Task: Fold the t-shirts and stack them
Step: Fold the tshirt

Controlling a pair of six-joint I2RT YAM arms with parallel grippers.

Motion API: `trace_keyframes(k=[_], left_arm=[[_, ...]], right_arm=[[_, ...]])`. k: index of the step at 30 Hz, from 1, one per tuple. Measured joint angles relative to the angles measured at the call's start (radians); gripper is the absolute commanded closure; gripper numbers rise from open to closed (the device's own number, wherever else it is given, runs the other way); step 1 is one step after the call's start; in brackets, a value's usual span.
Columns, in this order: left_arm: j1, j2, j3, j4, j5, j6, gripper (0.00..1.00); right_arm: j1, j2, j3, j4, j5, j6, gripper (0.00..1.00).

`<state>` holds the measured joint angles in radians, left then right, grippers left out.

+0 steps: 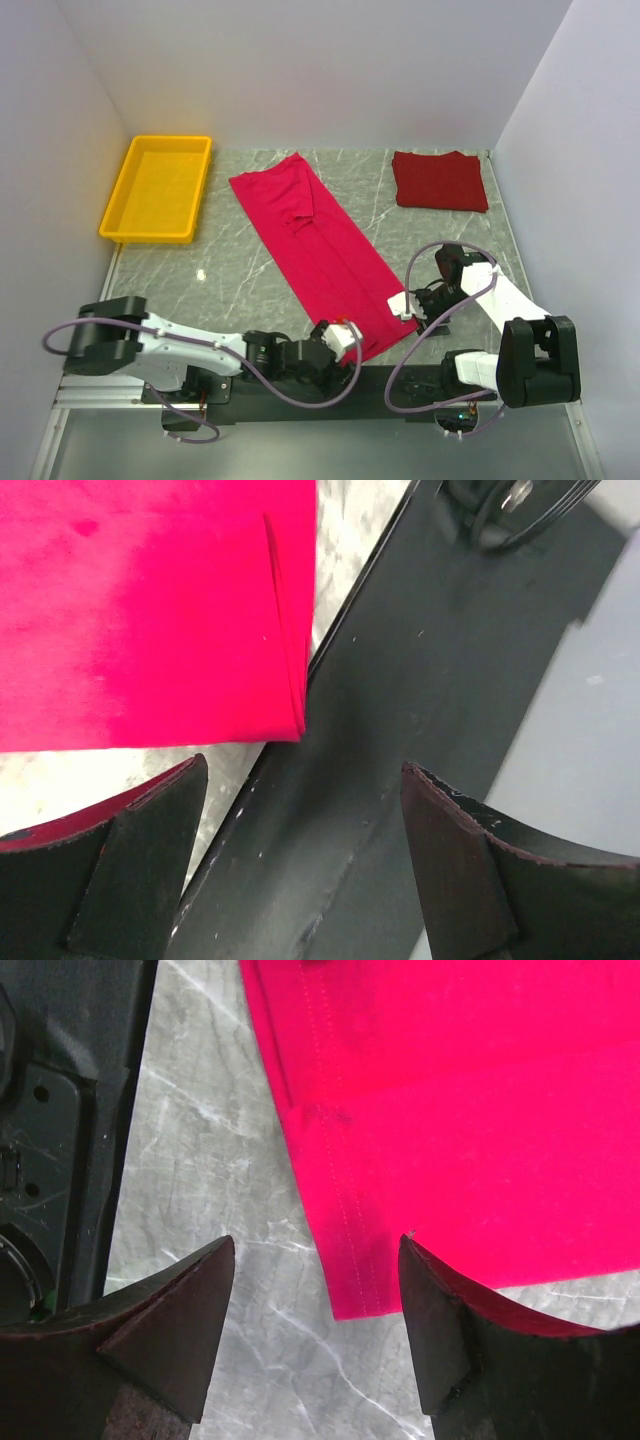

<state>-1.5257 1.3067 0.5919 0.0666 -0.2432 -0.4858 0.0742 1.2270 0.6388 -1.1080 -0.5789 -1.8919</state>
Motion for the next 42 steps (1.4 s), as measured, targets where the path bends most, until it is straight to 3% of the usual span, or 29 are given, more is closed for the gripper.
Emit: trace_keyframes(k=[7, 20, 26, 33, 42], left_arm=[[-0.042, 0.156, 0.08, -0.013, -0.085, 0.042, 0.21], [-0.065, 0.298, 0.156, -0.045, -0.2, 0.073, 0.35], [-0.074, 0.35, 0.201, -0.069, -0.235, 0.06, 0.54], [-0.1, 0.383, 0.243, -0.093, -0.242, 0.026, 0.99], [-0.092, 0.345, 0.208, -0.095, -0.262, -0.005, 0.99]], right_arm=[[0.0, 0.002, 0.003, 0.006, -0.017, 0.03, 0.28], [-0.035, 0.001, 0.031, -0.008, -0.045, 0.046, 0.3], [-0.062, 0.012, 0.046, -0.02, -0.053, 0.042, 0.31], [-0.062, 0.012, 0.046, -0.03, -0.054, 0.035, 0.31], [-0.062, 0.014, 0.04, -0.03, -0.049, 0.01, 0.31]])
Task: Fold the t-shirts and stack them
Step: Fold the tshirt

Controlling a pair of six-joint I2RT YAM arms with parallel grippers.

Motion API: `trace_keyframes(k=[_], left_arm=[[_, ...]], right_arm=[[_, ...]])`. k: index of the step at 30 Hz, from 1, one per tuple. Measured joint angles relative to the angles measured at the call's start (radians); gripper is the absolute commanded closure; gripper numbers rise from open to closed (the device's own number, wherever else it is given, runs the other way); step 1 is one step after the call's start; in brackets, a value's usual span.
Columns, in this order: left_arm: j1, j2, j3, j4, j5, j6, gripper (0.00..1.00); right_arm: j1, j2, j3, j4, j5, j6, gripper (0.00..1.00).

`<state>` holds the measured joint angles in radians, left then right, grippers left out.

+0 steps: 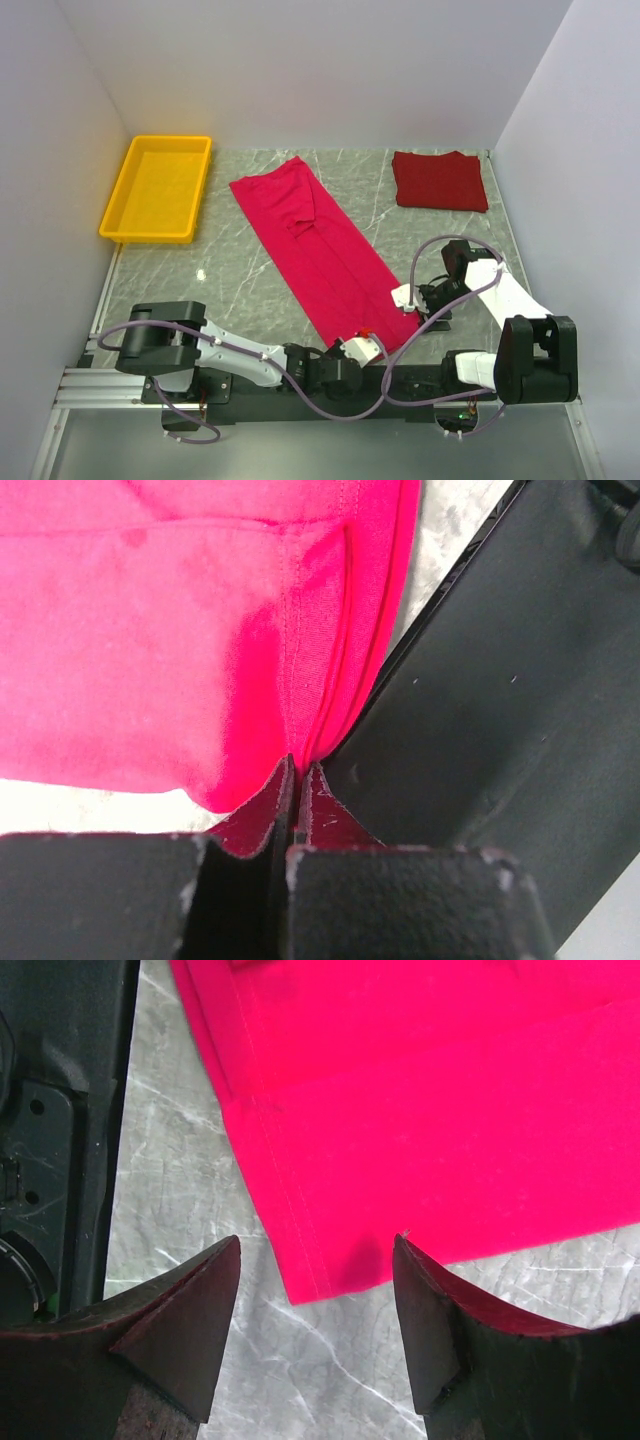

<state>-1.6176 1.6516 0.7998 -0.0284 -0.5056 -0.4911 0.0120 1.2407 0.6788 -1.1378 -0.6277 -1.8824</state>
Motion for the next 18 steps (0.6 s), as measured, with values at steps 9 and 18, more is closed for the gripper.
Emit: trace_keyframes(k=[9, 18], left_arm=[[0.004, -0.036, -0.028, 0.005, 0.011, -0.023, 0.99], [0.004, -0.055, -0.028, 0.007, 0.013, -0.028, 0.99]], right_arm=[[0.026, -0.002, -0.079, 0.039, 0.057, 0.007, 0.34], [0.078, -0.009, -0.113, 0.115, 0.089, 0.064, 0.46]])
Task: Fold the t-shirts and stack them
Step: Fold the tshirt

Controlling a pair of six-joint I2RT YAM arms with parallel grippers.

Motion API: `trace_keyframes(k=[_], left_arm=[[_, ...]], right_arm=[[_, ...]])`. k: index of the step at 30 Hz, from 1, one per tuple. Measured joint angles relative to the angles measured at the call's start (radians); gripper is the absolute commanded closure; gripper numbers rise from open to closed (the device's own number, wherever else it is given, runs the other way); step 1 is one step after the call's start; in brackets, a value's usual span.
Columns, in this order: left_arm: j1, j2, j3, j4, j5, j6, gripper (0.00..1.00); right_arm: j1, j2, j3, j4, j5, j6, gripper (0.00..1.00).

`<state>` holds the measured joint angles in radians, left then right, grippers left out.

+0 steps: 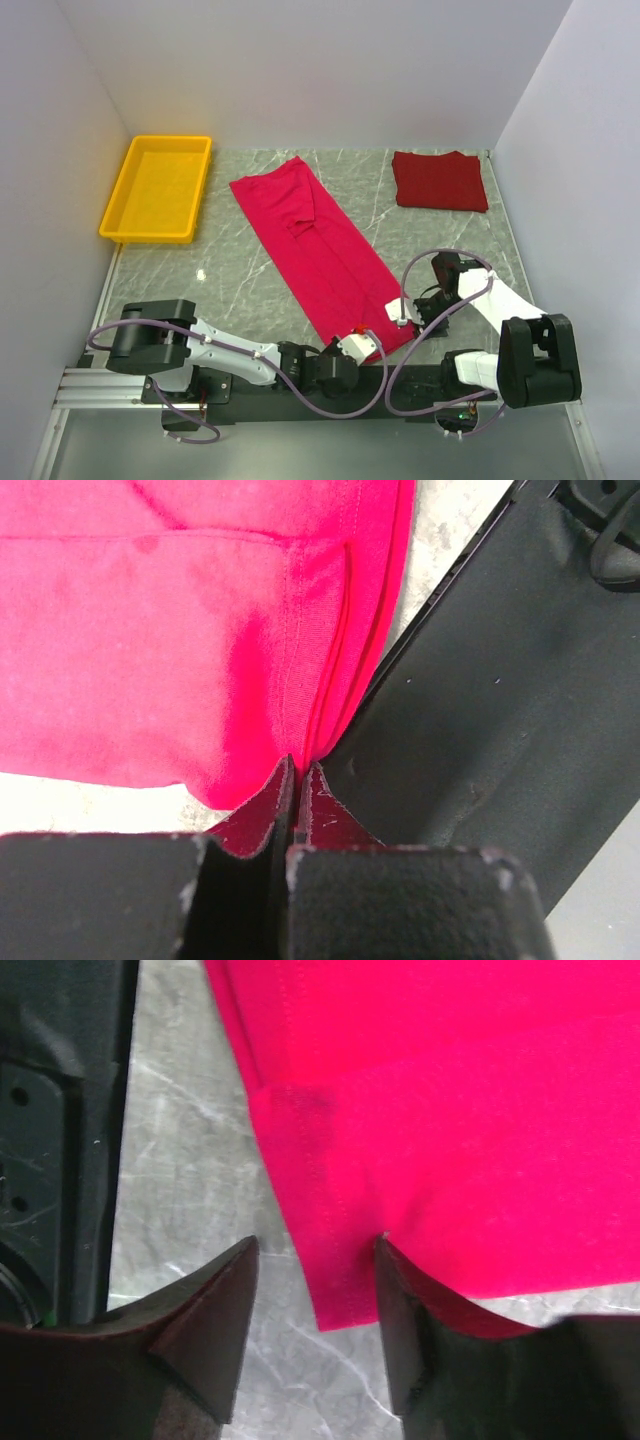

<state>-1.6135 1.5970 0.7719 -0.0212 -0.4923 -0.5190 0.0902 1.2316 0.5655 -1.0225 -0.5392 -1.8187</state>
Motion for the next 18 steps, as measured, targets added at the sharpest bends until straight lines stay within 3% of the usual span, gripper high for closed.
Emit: trace_keyframes(k=[4, 13, 18], left_arm=[[0.0, -0.004, -0.001, 0.01, 0.005, -0.003, 0.99], [0.005, -0.024, -0.03, 0.045, 0.016, -0.032, 0.99], [0.019, -0.072, -0.061, 0.064, 0.025, -0.05, 0.99]], right_arm=[[0.026, -0.002, 0.0, 0.037, 0.01, 0.031, 0.72], [0.059, -0.028, -0.012, 0.098, 0.026, 0.1, 0.97], [0.061, -0.031, -0.005, 0.085, 0.022, 0.127, 1.0]])
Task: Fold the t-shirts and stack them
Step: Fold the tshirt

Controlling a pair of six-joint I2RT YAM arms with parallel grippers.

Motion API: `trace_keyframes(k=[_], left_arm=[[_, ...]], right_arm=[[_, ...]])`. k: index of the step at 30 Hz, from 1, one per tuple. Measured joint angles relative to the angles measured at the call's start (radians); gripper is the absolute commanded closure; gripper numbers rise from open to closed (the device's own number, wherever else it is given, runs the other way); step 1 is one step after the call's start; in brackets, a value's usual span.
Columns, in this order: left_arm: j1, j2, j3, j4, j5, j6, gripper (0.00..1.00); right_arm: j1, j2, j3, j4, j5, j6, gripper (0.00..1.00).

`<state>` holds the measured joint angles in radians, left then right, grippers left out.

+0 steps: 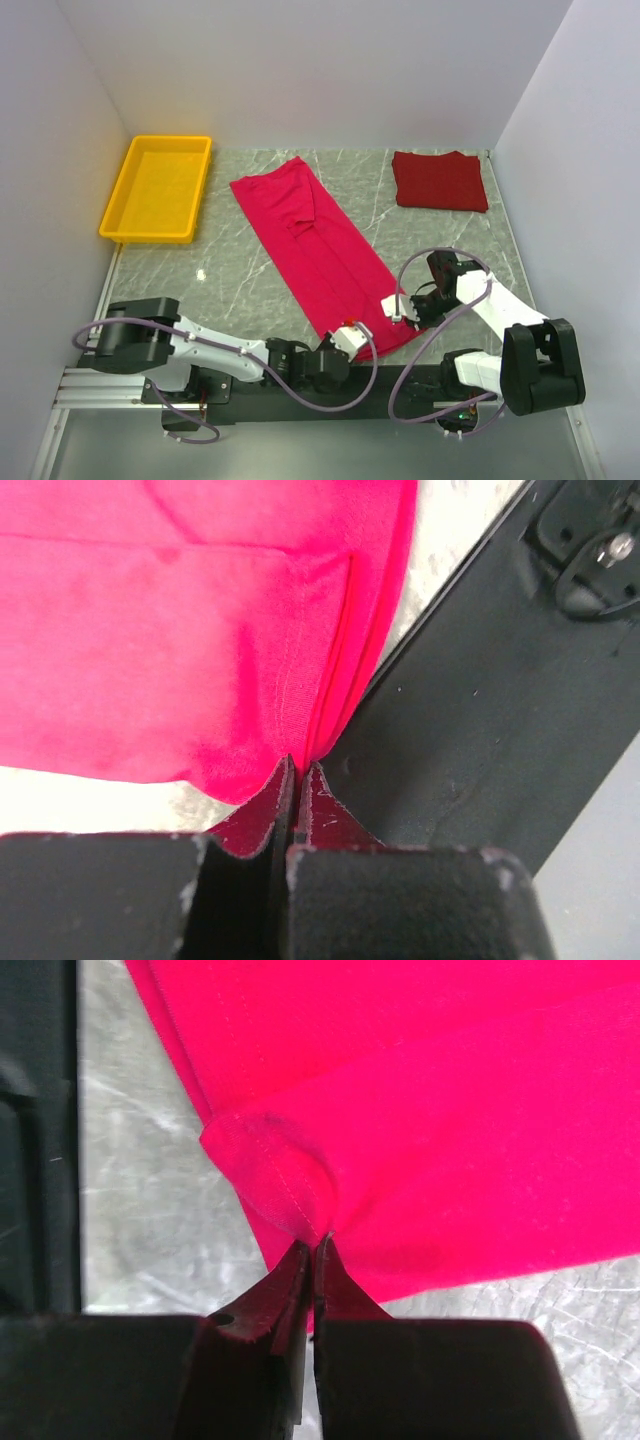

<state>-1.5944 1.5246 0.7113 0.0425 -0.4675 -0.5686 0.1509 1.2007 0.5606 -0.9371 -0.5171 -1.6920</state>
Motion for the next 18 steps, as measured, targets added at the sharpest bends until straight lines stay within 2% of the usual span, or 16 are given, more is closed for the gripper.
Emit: trace_keyframes(k=[8, 18], left_arm=[[0.066, -0.169, -0.051, 0.029, 0.032, -0.003, 0.99], [0.261, -0.362, -0.096, 0.039, 0.153, 0.008, 0.99]], right_arm=[[0.0, 0.055, 0.219, -0.141, -0.064, 0.051, 1.0], [0.004, 0.243, 0.512, -0.259, -0.154, 0.161, 1.0]])
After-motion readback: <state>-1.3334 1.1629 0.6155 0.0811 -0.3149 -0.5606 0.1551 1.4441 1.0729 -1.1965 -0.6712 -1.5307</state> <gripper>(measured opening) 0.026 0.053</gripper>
